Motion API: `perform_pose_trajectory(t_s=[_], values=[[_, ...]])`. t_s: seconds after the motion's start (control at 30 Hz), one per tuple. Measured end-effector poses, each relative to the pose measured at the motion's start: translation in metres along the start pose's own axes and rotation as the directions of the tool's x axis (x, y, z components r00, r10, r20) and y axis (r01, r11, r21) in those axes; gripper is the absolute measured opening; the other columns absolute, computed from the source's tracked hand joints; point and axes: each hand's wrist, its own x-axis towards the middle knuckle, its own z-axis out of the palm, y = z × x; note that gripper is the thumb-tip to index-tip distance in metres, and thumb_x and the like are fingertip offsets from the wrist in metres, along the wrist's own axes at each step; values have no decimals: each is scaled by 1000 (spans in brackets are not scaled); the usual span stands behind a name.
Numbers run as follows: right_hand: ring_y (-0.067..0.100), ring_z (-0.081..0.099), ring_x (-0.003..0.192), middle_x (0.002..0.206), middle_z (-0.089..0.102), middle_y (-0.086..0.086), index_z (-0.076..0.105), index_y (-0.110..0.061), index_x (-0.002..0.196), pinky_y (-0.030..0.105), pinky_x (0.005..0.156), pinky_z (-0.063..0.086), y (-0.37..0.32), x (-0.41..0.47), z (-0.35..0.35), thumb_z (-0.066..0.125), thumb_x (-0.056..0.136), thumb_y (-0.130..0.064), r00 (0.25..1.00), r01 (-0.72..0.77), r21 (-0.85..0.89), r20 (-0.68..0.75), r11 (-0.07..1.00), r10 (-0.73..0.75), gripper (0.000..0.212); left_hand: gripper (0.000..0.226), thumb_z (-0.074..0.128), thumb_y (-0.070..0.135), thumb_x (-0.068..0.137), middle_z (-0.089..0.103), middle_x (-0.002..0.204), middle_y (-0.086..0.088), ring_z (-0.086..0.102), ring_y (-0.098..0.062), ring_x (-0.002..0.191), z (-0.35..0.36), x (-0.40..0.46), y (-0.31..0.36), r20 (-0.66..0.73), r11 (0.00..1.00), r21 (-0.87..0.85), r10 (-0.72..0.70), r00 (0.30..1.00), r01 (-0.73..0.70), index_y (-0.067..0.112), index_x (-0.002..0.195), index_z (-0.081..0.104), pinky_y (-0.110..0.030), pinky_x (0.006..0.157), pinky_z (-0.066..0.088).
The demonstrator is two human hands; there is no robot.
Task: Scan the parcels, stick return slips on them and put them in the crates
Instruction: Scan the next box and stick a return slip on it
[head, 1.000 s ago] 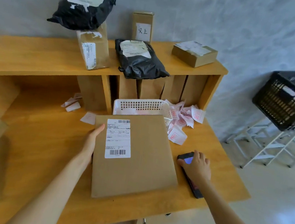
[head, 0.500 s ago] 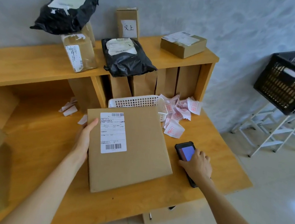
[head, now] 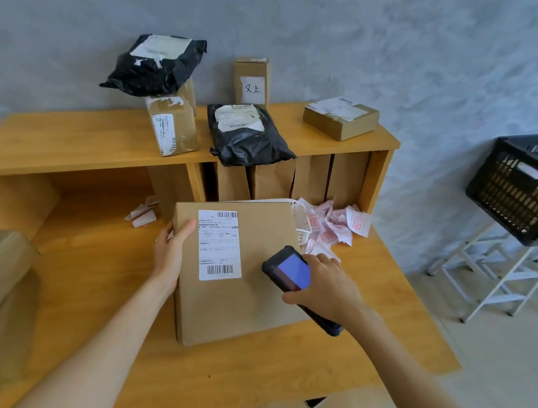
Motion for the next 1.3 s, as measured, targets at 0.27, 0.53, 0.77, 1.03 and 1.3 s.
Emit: perform_pose_trajectory(t_s=[0.27,0.53,0.77,1.03,1.3], values=[[16,45,94,100,45,-7,45,-22,129,26,69,40,-16,-14,7,72,70,-55,982,174,-71,91,982,-168,73,56,67,40,87,69,113,-5,67,-24,100,-3,-2,-5,-29,1000,-24,-5,1000,5,17,135,51,-32,75,54],[16,48,102,110,51,-5,42,-23,134,26,76,45,-13,-16,6,73,69,-56,973,212,-92,108,973,-202,79,55,67,41,87,70,112,-5,68,-25,99,-7,-1,-11,-20,998,-54,-26,999,25,20,135,51,-34,76,54],[17,47,106,115,53,-4,42,-22,135,28,78,47,-8,-18,3,74,70,-53,974,200,-130,129,971,-183,78,58,67,46,86,69,114,-5,68,-24,99,-10,2,-15,-15,998,-38,-51,999,51,22,136,49,-37,79,55],[15,45,106,117,52,-3,41,-23,135,26,77,45,-14,-15,-4,73,72,-52,966,247,-128,105,961,-235,77,54,65,43,88,69,113,-7,68,-27,99,-9,1,-13,-25,997,-36,-69,997,68,19,135,50,-34,73,54],[16,45,109,120,51,-3,41,-22,136,27,78,42,-12,-17,-8,73,72,-52,965,246,-166,136,955,-225,78,59,67,46,86,69,114,-7,68,-26,99,-11,-1,-11,-17,997,-10,-76,997,76,20,136,49,-34,71,54]])
